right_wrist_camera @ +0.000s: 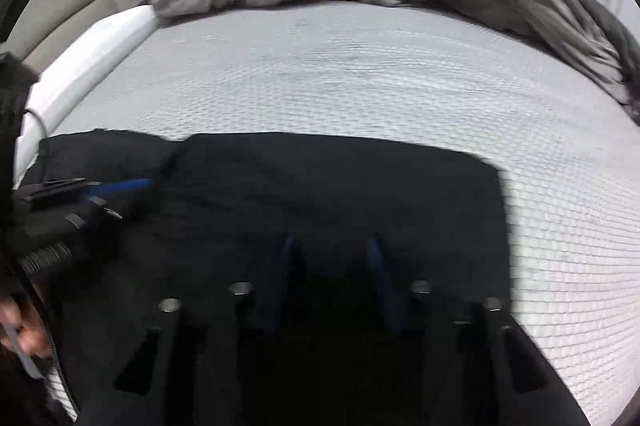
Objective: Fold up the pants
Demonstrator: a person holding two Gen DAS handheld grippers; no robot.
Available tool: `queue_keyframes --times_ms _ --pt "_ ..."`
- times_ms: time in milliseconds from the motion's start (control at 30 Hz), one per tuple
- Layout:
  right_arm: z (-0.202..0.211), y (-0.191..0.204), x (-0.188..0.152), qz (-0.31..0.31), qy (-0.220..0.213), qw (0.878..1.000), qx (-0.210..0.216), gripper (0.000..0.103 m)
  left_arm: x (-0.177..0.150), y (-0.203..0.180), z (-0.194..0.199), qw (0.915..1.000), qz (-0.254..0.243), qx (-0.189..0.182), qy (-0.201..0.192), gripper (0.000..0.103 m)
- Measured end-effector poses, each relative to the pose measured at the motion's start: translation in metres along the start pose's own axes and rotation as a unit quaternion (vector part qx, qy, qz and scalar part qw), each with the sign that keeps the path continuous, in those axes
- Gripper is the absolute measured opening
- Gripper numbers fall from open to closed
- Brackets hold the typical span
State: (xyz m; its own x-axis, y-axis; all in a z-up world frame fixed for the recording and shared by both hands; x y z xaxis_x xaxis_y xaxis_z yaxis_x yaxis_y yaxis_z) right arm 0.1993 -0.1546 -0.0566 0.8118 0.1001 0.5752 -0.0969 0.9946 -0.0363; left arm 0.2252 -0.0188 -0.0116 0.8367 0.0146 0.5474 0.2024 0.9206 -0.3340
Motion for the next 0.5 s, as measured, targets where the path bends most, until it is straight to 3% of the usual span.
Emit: queue_keyframes --times_ms 67,167,233,300,367,433,500 --pt "0.002 -0.028 -0.003 -0.033 -0.009 0.999 -0.036 0.029 -0.003 0.001 0.005 1.0 0.003 0.005 -0.001 0.003" --pt "0.019 -0.04 -0.004 -0.066 -0.038 0.997 -0.01 0.029 0.004 -0.011 0.017 0.9996 -0.003 0.023 -0.018 0.003" --pt "0.034 -0.036 -0.003 -0.06 -0.063 0.996 0.004 0.029 0.011 -0.015 0.029 0.9988 0.0 0.013 -0.048 0.003" --pt "0.041 -0.015 0.002 -0.05 -0.07 0.995 0.043 0.029 0.017 -0.02 0.029 0.998 0.012 0.007 -0.061 0.003" --pt "0.033 0.009 0.008 -0.044 -0.062 0.994 0.075 0.029 0.02 -0.022 0.017 0.9986 0.019 0.014 -0.048 0.003" --pt "0.018 0.03 0.013 -0.028 -0.045 0.995 0.08 0.029 0.018 -0.017 -0.007 0.9992 0.026 0.023 -0.019 0.003" --pt "0.0 0.046 0.014 -0.017 -0.016 0.996 0.085 0.029 0.016 -0.006 -0.021 0.9987 0.05 0.007 -0.007 0.003"
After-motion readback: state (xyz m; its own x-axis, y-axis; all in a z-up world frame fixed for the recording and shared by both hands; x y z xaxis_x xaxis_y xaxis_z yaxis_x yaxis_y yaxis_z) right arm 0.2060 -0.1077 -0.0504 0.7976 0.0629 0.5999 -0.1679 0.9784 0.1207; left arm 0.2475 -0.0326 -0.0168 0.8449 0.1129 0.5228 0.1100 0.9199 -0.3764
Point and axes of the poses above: each gripper's, at about its wrist camera, not at the fingertips, and z roughly against the way its jaws point, y to its left, x to its top, the point moved 2 cm from there along -z, roughly the way its jaws point, and after that the axes turned 4 degrees about -z, right-handed, at the moved point
